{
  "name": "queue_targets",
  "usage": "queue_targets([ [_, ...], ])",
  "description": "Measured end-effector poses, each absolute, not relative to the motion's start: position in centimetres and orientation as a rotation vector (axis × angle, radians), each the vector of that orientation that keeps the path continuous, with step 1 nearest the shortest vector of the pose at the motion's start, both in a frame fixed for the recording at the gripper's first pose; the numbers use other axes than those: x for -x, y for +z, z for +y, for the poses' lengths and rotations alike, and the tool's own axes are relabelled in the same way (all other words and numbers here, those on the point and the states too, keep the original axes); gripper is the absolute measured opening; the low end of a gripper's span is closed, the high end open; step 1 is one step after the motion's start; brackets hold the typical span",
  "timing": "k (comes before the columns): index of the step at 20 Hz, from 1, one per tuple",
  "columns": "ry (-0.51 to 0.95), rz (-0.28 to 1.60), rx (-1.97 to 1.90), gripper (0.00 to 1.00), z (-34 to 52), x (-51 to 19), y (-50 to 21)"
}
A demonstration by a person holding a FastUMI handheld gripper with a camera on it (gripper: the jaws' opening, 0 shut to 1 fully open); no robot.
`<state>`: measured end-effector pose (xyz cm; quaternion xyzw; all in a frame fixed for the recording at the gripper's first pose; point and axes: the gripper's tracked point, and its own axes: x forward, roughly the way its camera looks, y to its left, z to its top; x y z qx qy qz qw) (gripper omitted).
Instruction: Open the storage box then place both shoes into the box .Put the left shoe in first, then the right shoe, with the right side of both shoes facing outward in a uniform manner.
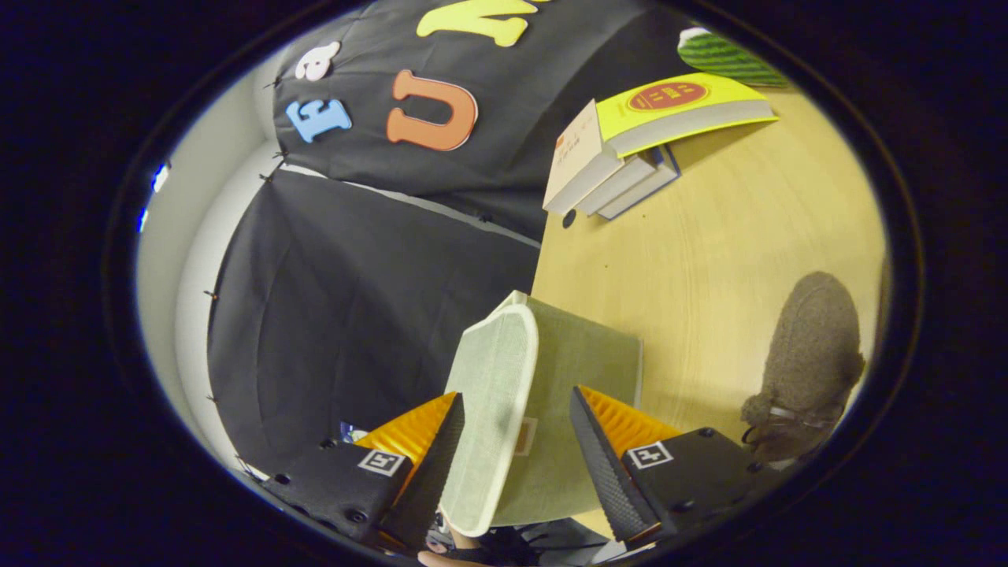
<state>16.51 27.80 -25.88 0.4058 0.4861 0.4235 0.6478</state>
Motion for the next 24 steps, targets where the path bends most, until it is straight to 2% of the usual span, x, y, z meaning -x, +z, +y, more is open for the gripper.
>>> queue_targets([
  [5,1.054,1.18,-1.008,0.7,29.1,-15.3,-25.8],
  [7,1.063,1.203,-1.009,0.57,29.2,-14.6,-25.9],
  [8,1.06,1.213,-1.007,0.42,29.3,-14.3,-25.9],
  [9,1.05,1.201,-1.023,0.34,29.2,-14.5,-25.6],
  [10,1.04,1.192,-1.031,0.2,29.3,-14.6,-25.0],
  [13,1.013,1.156,-0.979,0.06,28.6,-14.5,-23.8],
  [24,0.926,1.02,-0.848,0.06,31.6,-13.7,-14.6],
])
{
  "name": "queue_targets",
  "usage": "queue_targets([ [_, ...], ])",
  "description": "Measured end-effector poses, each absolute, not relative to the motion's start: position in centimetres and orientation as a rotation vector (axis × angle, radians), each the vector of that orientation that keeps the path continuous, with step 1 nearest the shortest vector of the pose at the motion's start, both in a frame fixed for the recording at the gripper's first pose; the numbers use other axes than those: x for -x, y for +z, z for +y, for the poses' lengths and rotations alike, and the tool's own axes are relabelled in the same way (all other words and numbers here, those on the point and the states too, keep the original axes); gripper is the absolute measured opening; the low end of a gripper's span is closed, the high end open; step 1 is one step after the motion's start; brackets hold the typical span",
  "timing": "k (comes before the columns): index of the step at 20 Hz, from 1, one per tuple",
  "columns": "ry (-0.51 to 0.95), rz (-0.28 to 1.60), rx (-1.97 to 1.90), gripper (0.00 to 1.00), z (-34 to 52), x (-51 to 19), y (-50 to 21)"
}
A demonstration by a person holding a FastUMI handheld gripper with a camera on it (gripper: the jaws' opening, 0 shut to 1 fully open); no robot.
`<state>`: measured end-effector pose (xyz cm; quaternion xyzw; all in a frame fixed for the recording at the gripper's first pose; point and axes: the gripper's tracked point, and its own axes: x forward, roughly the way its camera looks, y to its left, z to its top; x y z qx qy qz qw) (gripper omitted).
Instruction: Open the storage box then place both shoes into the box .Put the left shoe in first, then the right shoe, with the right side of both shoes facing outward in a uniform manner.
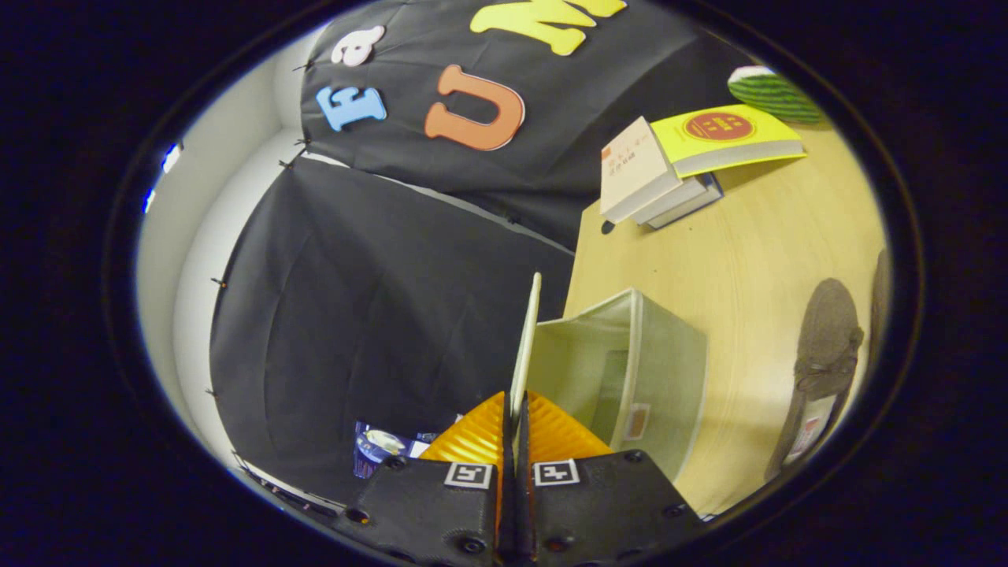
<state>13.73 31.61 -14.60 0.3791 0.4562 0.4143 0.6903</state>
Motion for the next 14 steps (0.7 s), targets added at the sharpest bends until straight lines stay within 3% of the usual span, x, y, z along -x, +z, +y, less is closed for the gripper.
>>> queue_targets([
  [14,0.91,0.892,-0.768,0.1,42.8,-10.3,-6.5],
])
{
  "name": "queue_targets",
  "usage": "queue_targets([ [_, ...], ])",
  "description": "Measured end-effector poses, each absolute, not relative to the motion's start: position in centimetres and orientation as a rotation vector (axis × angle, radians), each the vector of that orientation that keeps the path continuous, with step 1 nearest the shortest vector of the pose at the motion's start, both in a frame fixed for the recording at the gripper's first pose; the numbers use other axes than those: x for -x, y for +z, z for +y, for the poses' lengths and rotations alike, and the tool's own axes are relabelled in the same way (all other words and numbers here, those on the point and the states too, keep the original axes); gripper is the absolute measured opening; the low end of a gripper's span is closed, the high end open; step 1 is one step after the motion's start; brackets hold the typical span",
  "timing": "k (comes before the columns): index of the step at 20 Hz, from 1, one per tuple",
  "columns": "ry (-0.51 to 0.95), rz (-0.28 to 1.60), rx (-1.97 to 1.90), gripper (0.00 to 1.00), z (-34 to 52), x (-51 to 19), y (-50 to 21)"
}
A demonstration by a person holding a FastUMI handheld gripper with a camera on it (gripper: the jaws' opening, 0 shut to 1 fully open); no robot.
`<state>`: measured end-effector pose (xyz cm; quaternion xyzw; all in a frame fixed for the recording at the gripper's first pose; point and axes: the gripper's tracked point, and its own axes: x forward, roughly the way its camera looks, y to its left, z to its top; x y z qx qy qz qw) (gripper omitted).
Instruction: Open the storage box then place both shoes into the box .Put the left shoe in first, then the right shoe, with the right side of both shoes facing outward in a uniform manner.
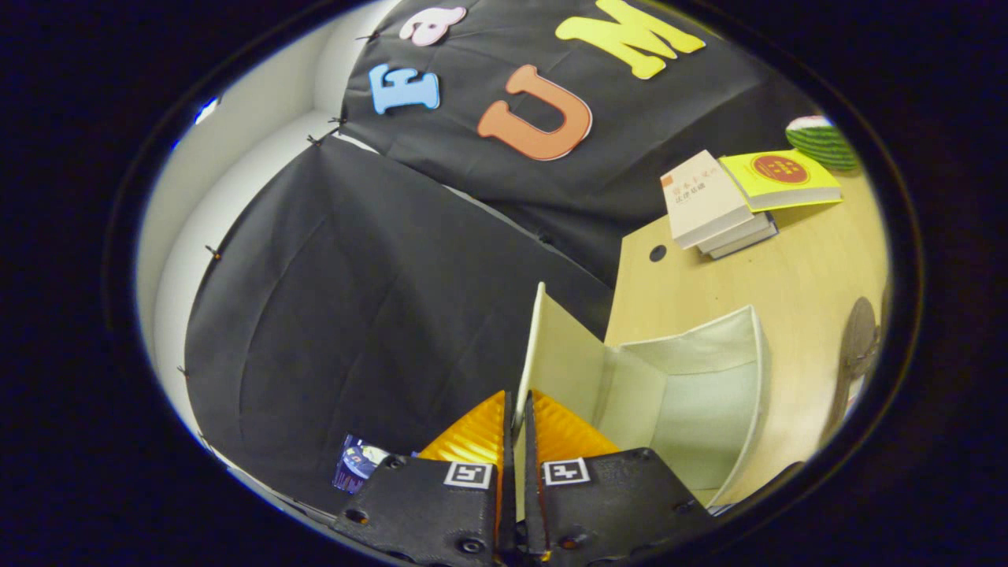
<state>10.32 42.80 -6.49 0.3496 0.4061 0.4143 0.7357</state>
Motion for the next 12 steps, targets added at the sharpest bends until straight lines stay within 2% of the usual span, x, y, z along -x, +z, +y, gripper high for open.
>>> queue_targets([
  [9,0.955,0.941,-0.724,0.15,52.6,-7.9,-7.2],
  [11,0.98,0.933,-0.71,0.19,54.2,-7.4,-7.2],
  [12,0.99,0.91,-0.702,0.24,54.8,-7.3,-7.2],
])
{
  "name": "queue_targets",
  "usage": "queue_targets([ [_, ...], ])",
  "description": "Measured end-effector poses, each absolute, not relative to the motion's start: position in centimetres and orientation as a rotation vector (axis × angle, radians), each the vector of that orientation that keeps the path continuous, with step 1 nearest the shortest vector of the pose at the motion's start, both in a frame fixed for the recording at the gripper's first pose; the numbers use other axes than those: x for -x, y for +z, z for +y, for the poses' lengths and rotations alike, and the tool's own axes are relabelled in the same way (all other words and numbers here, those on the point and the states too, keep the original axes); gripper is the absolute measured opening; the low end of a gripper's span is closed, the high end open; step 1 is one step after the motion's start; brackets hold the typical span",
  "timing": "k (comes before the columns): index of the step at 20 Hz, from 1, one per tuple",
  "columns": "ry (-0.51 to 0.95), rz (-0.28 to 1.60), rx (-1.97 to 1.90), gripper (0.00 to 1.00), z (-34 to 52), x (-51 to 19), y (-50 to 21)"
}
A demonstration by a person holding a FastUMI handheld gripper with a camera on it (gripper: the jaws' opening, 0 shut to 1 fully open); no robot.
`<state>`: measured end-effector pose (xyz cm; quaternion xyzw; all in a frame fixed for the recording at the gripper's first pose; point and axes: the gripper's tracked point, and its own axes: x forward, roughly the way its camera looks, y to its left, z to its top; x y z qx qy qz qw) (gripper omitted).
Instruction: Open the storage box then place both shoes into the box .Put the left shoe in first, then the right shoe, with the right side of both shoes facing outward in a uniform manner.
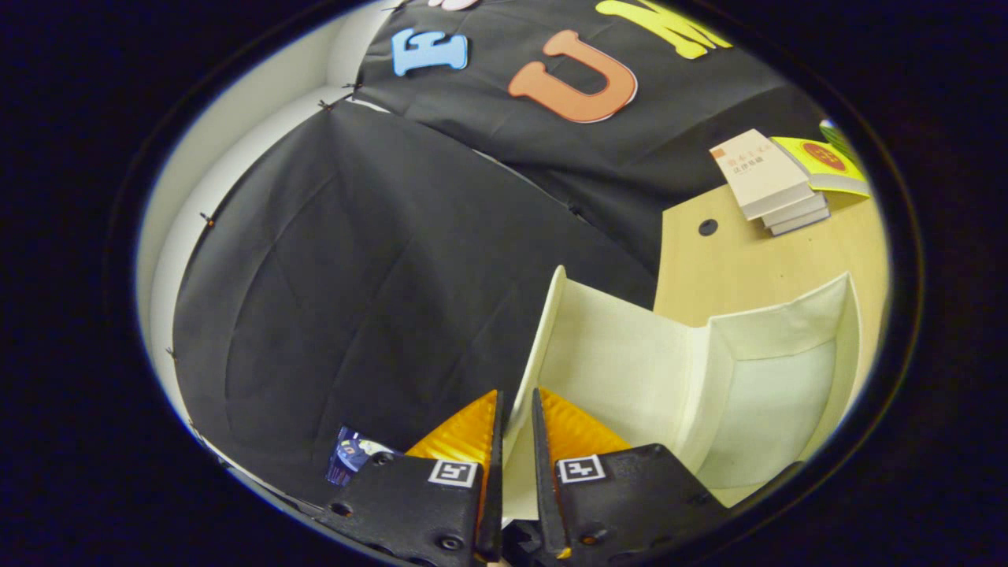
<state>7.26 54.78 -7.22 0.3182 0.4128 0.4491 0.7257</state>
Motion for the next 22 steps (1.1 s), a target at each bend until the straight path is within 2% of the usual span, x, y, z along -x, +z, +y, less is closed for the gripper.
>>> queue_targets([
  [1,0.98,0.895,-0.685,0.26,55.0,-7.4,-7.5],
  [6,0.921,0.88,-0.593,0.67,53.5,-7.4,-9.2],
  [10,0.77,0.965,-0.523,0.99,49.2,-8.4,-12.2],
  [22,0.62,0.986,-0.216,1.0,34.7,-11.0,-18.9],
])
